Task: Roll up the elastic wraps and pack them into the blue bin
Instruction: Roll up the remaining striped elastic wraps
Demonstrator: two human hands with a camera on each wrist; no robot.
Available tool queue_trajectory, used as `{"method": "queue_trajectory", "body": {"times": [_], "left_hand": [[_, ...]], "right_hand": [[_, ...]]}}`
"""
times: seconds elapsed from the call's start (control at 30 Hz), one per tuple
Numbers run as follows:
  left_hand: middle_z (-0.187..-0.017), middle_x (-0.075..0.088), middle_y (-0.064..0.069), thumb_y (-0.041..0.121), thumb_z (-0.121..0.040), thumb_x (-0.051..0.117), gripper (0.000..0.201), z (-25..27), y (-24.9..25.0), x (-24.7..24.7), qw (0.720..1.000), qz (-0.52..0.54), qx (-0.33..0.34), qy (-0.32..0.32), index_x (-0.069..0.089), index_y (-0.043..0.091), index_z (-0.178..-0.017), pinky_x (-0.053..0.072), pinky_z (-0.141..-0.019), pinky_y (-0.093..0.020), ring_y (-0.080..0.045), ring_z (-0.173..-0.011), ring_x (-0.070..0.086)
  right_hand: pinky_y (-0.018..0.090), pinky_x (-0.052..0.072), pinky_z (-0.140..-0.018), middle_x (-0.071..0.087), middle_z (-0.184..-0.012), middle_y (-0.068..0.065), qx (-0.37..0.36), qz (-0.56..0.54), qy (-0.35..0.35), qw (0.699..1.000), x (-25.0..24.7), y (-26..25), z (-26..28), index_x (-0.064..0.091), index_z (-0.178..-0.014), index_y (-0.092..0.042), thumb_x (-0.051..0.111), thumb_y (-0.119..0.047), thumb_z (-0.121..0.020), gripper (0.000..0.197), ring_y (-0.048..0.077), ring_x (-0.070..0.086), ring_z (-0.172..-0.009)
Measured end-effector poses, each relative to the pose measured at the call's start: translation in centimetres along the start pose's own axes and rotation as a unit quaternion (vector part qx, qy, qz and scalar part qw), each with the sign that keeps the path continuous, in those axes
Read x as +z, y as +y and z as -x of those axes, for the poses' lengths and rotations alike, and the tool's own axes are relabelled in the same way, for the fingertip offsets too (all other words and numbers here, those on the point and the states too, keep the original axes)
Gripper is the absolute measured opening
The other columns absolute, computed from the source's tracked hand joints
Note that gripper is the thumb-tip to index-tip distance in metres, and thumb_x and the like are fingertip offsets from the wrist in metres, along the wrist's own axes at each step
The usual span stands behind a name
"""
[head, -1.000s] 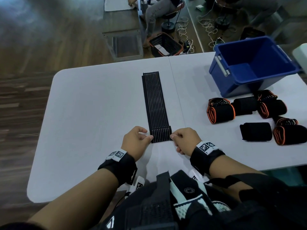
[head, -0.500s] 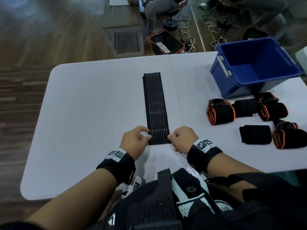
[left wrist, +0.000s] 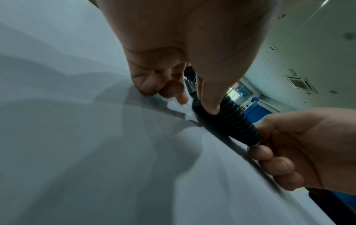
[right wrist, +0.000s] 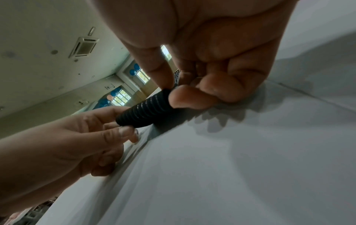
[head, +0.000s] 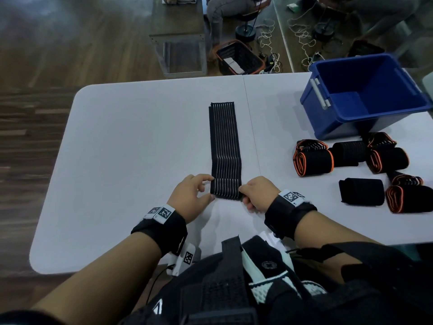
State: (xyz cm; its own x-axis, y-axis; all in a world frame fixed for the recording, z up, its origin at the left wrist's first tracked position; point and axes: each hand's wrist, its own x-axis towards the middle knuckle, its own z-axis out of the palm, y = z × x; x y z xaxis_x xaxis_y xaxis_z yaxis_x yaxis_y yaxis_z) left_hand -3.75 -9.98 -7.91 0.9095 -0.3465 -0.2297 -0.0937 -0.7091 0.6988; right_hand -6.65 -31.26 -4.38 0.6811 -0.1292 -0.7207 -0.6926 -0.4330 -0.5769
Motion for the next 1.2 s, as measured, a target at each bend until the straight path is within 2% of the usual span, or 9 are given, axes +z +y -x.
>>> {"method": "queue_trajectory", "body": {"times": [0.27, 0.4, 0.57, 0.7, 0.83, 0.93, 1.03, 1.1, 1.2], "left_hand": [[-0.057, 0.057, 0.013, 0.036, -0.091, 0.067, 0.012, -0.3, 0.5, 0.4, 0.996, 0.073, -0.049, 0.008, 0.068, 0.031, -0.103, 0.046, -0.065, -0.024, -0.002, -0.058, 0.053], [-0.066, 0.06, 0.012, 0.044, -0.095, 0.061, 0.017, -0.1, 1.0, 0.7, 0.998, 0.036, -0.053, 0.001, 0.067, 0.028, -0.096, 0.042, -0.062, -0.021, -0.002, -0.067, 0.057], [-0.069, 0.06, 0.01, 0.049, -0.096, 0.057, 0.027, -0.3, 1.3, 0.7, 0.998, 0.008, -0.064, -0.002, 0.067, 0.025, -0.087, 0.039, -0.061, -0.025, -0.006, -0.068, 0.056], [-0.074, 0.067, 0.005, 0.051, -0.095, 0.056, 0.032, -0.4, 1.7, 0.8, 0.998, 0.003, -0.07, -0.011, 0.067, 0.024, -0.081, 0.045, -0.065, -0.028, -0.012, -0.072, 0.061], [-0.075, 0.069, 0.001, 0.052, -0.096, 0.054, 0.039, -0.4, 2.0, 0.9, 0.997, -0.003, -0.071, -0.025, 0.066, 0.02, -0.077, 0.051, -0.072, -0.034, -0.018, -0.074, 0.063], [-0.075, 0.069, 0.0, 0.052, -0.094, 0.057, 0.039, -0.4, 2.3, 0.8, 0.996, -0.017, -0.077, -0.03, 0.066, 0.018, -0.078, 0.052, -0.073, -0.034, -0.019, -0.074, 0.063], [-0.074, 0.069, 0.003, 0.048, -0.088, 0.068, 0.026, -0.4, 2.6, 0.5, 0.997, 0.006, -0.082, 0.001, 0.06, 0.023, -0.087, 0.052, -0.069, -0.033, -0.014, -0.073, 0.064], [-0.071, 0.066, 0.003, 0.043, -0.085, 0.072, 0.027, -0.2, 2.8, 0.2, 0.998, 0.006, -0.056, 0.018, 0.054, 0.026, -0.096, 0.05, -0.065, -0.03, -0.013, -0.069, 0.062], [-0.072, 0.064, 0.006, 0.04, -0.09, 0.068, 0.022, -0.1, 3.2, 0.0, 0.998, -0.055, -0.006, 0.006, 0.058, 0.027, -0.104, 0.05, -0.07, -0.031, -0.012, -0.072, 0.061]], "right_hand": [[0.026, 0.041, -0.048, 0.064, -0.061, 0.005, -0.044, 0.014, 0.04, 0.998, -0.7, -0.3, 0.2, 0.058, -0.074, -0.007, 0.047, -0.027, -0.099, 0.033, 0.021, 0.057, -0.051], [0.031, 0.05, -0.048, 0.07, -0.07, 0.009, -0.084, -0.008, 0.101, 0.991, -0.5, -0.2, 0.5, 0.059, -0.091, -0.014, 0.05, -0.035, -0.097, 0.023, 0.019, 0.064, -0.051], [0.044, 0.059, -0.066, 0.069, -0.068, 0.014, -0.096, -0.022, 0.089, 0.991, -0.4, 0.4, 0.4, 0.063, -0.077, 0.0, 0.052, -0.047, -0.097, 0.052, 0.018, 0.064, -0.052], [0.047, 0.06, -0.072, 0.071, -0.068, 0.015, -0.111, 0.011, 0.099, 0.989, -0.4, 0.9, 0.3, 0.066, -0.082, 0.001, 0.062, -0.041, -0.093, 0.043, 0.019, 0.065, -0.055], [0.05, 0.059, -0.077, 0.071, -0.082, 0.011, -0.112, 0.044, 0.108, 0.987, -0.1, 1.1, 0.1, 0.066, -0.096, -0.005, 0.064, -0.038, -0.089, 0.034, 0.031, 0.069, -0.077], [0.043, 0.058, -0.082, 0.068, -0.087, 0.002, -0.102, 0.026, 0.122, 0.987, -0.1, 1.1, 0.4, 0.053, -0.119, -0.019, 0.068, -0.032, -0.09, 0.036, 0.021, 0.069, -0.081], [0.033, 0.056, -0.071, 0.069, -0.082, 0.006, -0.132, 0.055, 0.135, 0.98, -0.3, 1.2, 0.8, 0.043, -0.116, -0.023, 0.066, -0.026, -0.091, 0.034, 0.02, 0.067, -0.076], [0.034, 0.055, -0.07, 0.068, -0.081, 0.008, -0.163, 0.1, 0.137, 0.972, -0.2, 1.2, 0.9, 0.045, -0.11, -0.023, 0.063, -0.021, -0.093, 0.025, 0.023, 0.066, -0.076], [0.036, 0.053, -0.085, 0.068, -0.092, 0.003, -0.18, 0.169, 0.141, 0.959, -0.2, 1.4, 0.4, 0.058, -0.114, -0.02, 0.059, -0.022, -0.096, 0.019, 0.021, 0.064, -0.089]]}}
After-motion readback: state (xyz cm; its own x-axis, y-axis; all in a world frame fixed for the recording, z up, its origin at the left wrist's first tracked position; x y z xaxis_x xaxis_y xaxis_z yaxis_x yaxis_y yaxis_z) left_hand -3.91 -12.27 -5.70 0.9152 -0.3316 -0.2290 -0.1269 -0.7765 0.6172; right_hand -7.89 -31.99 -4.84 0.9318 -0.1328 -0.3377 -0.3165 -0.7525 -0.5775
